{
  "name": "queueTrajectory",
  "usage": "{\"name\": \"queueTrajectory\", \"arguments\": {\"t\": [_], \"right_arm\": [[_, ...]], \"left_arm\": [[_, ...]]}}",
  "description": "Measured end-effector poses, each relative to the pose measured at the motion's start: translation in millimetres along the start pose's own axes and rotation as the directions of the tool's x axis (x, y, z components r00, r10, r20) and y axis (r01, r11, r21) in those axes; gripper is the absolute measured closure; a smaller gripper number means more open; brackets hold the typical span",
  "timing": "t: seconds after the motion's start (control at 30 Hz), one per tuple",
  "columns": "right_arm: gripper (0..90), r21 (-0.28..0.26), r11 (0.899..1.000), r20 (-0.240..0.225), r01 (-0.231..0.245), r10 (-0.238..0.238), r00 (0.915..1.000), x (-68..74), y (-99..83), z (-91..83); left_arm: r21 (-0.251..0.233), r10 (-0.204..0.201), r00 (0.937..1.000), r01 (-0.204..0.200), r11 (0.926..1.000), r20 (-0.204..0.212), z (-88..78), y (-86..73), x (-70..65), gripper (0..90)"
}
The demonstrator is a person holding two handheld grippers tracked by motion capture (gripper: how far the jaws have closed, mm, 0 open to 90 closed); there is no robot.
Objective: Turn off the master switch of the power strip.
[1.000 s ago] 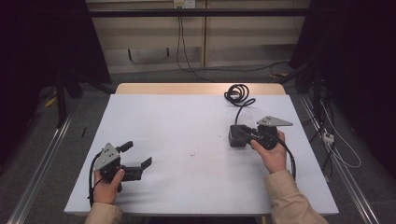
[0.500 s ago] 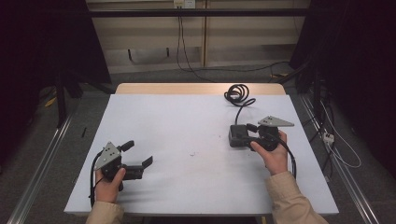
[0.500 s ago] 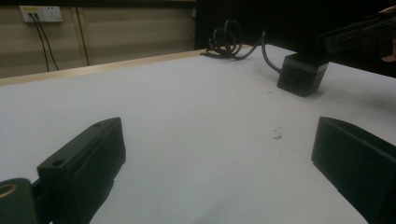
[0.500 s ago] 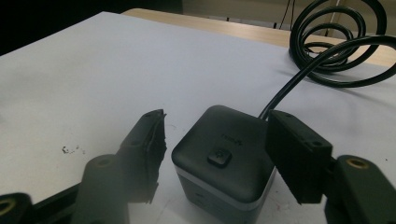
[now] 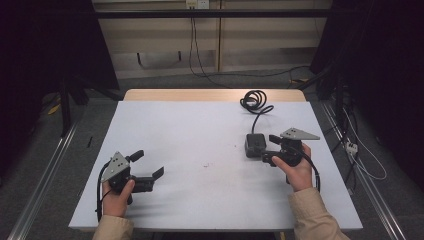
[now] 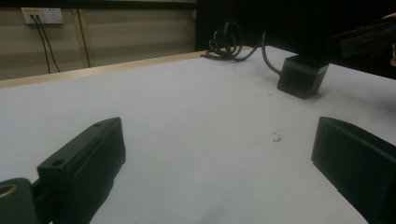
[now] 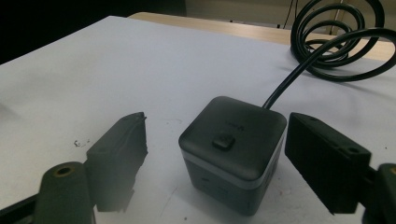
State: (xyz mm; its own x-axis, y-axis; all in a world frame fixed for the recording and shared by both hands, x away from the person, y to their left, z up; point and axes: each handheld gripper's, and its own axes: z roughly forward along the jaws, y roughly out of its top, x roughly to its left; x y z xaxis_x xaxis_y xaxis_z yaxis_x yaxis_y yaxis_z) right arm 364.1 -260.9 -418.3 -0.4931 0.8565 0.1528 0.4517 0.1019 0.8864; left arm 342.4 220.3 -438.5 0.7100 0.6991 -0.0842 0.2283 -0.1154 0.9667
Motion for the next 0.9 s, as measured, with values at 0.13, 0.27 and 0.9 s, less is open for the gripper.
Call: {"name": "queueTrajectory", "arguments": {"t": [0.13, 0.27, 0.9], "right_arm": [[16.7, 0.003, 1.0, -0.007, 0.003, -0.003, 1.0, 2.4, -3.7, -4.0], [16.8, 0.007, 1.0, -0.019, 0.019, -0.019, 0.9996, 5.5, -8.0, -7.8], [15.4, 0.005, 1.0, -0.065, -0.007, 0.008, 0.9978, 12.3, -31.5, -25.6]], "left_arm": [[-0.003, -0.003, 1.0, 0.003, 1.0, -0.001, 0.1, 0.2, 0.6, 2.7], [-0.002, -0.005, 1.0, 0.005, 1.0, -0.004, 0.0, 0.1, 1.2, 2.7], [-0.009, -0.006, 0.9999, 0.006, 0.9999, -0.015, -2.1, 0.5, 1.4, 2.7]]}}
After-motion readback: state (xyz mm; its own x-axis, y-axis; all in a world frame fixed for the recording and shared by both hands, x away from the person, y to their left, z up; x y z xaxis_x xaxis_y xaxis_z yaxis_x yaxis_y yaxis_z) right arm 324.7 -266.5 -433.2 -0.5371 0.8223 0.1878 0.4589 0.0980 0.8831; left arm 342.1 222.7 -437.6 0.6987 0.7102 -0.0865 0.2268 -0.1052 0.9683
